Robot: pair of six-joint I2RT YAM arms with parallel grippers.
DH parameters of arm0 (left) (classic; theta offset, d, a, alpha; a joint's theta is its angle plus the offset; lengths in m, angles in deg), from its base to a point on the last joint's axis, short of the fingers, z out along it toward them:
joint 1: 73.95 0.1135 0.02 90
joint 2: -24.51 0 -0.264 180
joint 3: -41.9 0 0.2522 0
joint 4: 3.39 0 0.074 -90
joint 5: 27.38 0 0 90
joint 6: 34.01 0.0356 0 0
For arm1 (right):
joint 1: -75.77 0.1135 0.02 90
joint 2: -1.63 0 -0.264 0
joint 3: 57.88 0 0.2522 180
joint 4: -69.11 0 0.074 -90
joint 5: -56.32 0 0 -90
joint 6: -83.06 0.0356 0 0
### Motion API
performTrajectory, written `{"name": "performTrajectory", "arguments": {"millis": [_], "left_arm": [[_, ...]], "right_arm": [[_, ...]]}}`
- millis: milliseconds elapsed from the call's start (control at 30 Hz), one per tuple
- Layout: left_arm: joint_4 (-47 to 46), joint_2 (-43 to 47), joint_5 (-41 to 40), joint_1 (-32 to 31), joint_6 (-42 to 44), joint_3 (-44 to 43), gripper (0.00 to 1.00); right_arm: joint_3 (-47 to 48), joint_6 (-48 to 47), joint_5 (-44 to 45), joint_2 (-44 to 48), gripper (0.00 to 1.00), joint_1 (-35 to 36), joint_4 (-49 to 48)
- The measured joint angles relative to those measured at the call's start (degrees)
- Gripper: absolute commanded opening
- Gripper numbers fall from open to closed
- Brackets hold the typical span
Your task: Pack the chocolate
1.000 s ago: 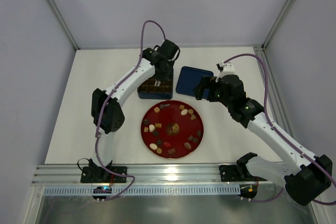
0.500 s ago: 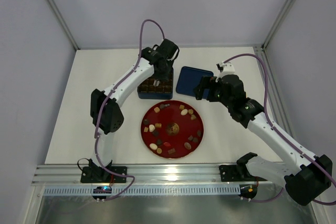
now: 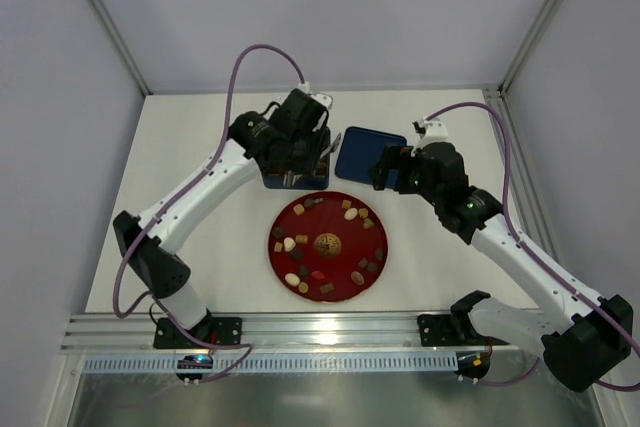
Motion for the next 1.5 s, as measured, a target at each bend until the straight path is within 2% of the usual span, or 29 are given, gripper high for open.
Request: {"name": "performTrajectory", "arguments": {"millis": [433, 800, 1500], "left_arm": [[1.31, 9.55, 3.19, -16.63, -8.04, 17.90, 0.39], [1.46, 11.98, 3.63, -28.13, -14.53, 22.60, 0.39], [1.20, 6.69, 3.43, -31.52, -15.43, 22.64, 0.39]], "right_arm": [[1.07, -0.31, 4.17, 0.81, 1.00, -2.10, 4.50], [1.70, -0.31, 2.86, 1.62, 1.00, -8.09, 6.47], [1.70, -0.20, -0.13, 3.17, 1.00, -8.33, 6.43]]}}
